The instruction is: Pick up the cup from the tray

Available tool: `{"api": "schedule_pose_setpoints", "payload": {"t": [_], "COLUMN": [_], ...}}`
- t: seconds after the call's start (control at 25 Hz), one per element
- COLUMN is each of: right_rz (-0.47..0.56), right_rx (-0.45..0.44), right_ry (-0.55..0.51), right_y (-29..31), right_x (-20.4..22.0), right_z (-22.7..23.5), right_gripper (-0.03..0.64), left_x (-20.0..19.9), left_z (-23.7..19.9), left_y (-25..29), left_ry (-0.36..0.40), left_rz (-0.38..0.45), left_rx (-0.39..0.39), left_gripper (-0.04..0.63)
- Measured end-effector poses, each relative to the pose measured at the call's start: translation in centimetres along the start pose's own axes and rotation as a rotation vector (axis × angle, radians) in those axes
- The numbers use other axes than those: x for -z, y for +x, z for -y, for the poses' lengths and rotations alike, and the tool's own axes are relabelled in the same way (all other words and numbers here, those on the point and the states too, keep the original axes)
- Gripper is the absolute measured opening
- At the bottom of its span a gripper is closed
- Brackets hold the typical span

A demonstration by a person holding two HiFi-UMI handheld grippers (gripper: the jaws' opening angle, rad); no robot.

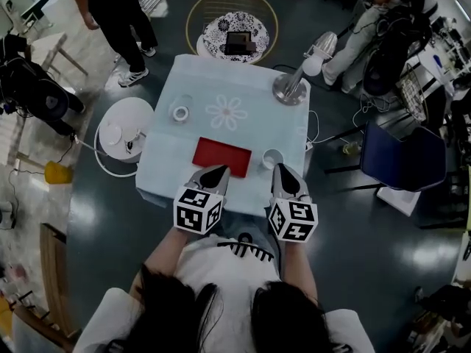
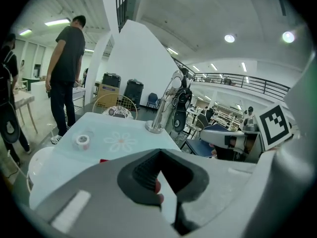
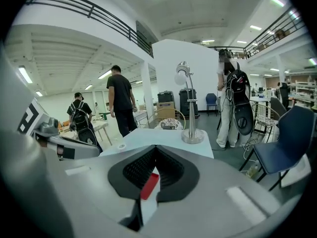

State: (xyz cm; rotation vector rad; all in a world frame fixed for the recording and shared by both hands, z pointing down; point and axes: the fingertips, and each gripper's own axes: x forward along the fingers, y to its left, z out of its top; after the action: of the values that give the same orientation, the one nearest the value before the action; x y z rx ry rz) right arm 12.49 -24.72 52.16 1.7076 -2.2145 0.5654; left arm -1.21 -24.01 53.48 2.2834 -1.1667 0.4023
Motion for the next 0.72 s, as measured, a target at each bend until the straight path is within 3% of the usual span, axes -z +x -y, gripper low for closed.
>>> {"api": "schedule_pose_setpoints", "payload": {"t": [0.36,0.72], "right_rz": [0.074,0.052], "right_rx": [-0.011,-0.009], "right_ry": [-0.018,-0.116], "right_y": [-4.5,-6.5], "right_x": [0.1,1.5], "right_z": [-3.8,-6.0], "right_gripper": [0.025,0.023], "left_x": [1.0,2.2], "left_z": [1.8,2.8], "left_y": [-4.8,-7.4], "left_ry": [0.002,0.014], "left_rz": [0.078,0.098], "left_rx": [0.003,-0.006], "left_gripper": [0.002,0.002]}}
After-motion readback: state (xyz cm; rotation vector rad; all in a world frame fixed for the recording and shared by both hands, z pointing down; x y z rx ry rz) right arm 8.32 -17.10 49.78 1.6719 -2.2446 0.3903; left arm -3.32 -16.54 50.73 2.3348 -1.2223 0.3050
